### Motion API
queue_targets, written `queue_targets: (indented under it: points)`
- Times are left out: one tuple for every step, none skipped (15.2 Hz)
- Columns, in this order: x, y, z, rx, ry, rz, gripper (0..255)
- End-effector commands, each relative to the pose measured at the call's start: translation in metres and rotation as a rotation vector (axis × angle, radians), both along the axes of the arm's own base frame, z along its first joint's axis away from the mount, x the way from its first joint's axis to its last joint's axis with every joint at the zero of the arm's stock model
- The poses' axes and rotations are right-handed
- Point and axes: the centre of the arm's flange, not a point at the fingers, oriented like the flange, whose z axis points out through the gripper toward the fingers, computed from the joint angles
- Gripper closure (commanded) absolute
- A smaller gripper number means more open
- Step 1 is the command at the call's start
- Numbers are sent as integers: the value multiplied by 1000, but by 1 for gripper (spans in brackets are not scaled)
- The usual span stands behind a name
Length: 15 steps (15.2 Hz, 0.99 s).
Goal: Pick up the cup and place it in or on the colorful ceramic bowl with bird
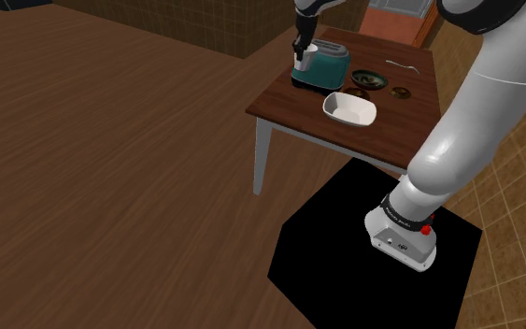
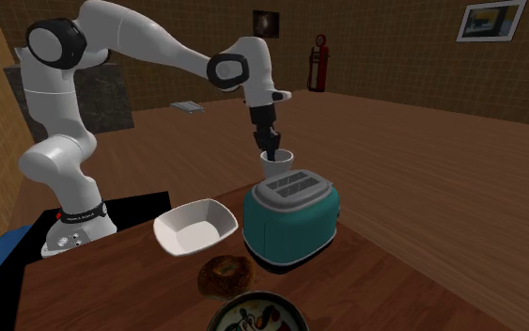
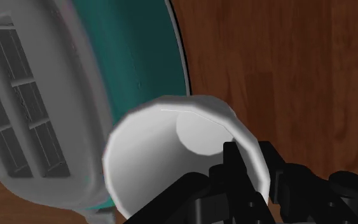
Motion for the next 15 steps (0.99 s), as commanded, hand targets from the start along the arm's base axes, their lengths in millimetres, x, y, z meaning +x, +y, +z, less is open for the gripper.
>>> queue_targets:
  points:
    - [-12, -26, 2, -1, 2, 0, 255]
    - [-17, -38, 3, -1, 2, 0, 255]
    - [-23, -50, 3, -1, 2, 0, 255]
    - [-29, -62, 4, -1, 2, 0, 255]
    - [-34, -73, 5, -1, 2, 0, 255]
    - [-40, -85, 5, -1, 2, 0, 255]
    - [-45, -97, 6, -1, 2, 0, 255]
    - [-51, -109, 7, -1, 2, 0, 255]
    - [-57, -121, 8, -1, 2, 0, 255]
    - [-62, -133, 8, -1, 2, 0, 255]
    - [-68, -145, 9, -1, 2, 0, 255]
    - [-73, -157, 10, -1, 2, 0, 255]
    - [-79, -169, 10, -1, 2, 0, 255]
    - [-85, -181, 11, -1, 2, 0, 255]
    - [-90, -193, 12, -1, 2, 0, 255]
